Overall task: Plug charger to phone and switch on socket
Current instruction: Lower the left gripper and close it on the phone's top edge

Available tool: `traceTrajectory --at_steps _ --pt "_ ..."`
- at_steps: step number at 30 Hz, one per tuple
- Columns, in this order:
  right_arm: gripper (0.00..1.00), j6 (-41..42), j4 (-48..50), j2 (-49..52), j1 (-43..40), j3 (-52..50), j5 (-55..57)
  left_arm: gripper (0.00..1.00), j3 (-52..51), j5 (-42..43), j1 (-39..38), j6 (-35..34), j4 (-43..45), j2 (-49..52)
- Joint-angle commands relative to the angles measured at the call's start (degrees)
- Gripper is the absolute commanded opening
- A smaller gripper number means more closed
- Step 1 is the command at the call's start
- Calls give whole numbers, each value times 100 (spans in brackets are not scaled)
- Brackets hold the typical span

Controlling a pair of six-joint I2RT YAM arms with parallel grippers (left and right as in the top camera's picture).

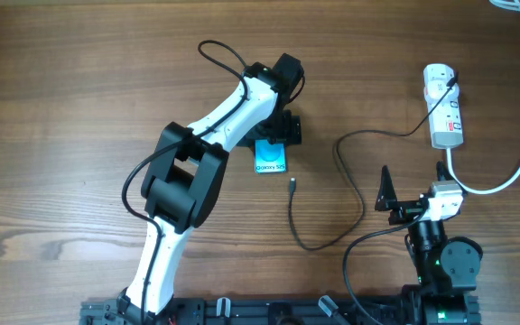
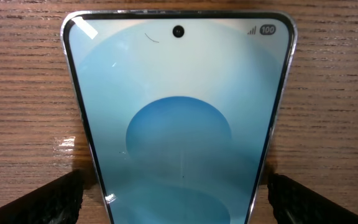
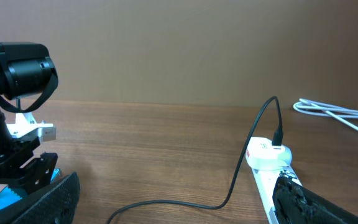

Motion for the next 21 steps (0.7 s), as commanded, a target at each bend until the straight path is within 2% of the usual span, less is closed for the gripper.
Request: traceTrajectory --at_steps 1,5,14,18,20,21 --pt "100 -66 17 -22 -24 -7 74 99 -249 -111 -26 -42 35 221" --pt "99 -66 20 -22 -24 -7 74 100 -249 -688 -203 -343 31 221" --pt "100 -66 17 -22 -24 -7 74 99 -249 -540 -227 -339 44 221" --pt "100 -66 20 -22 -24 -7 74 88 -249 -496 -227 -341 57 221" --pt "100 -66 17 -22 -24 -7 74 89 -249 -496 -227 -339 57 221" --pt "100 -66 20 -22 -24 -7 74 94 -249 -496 -227 -339 57 221"
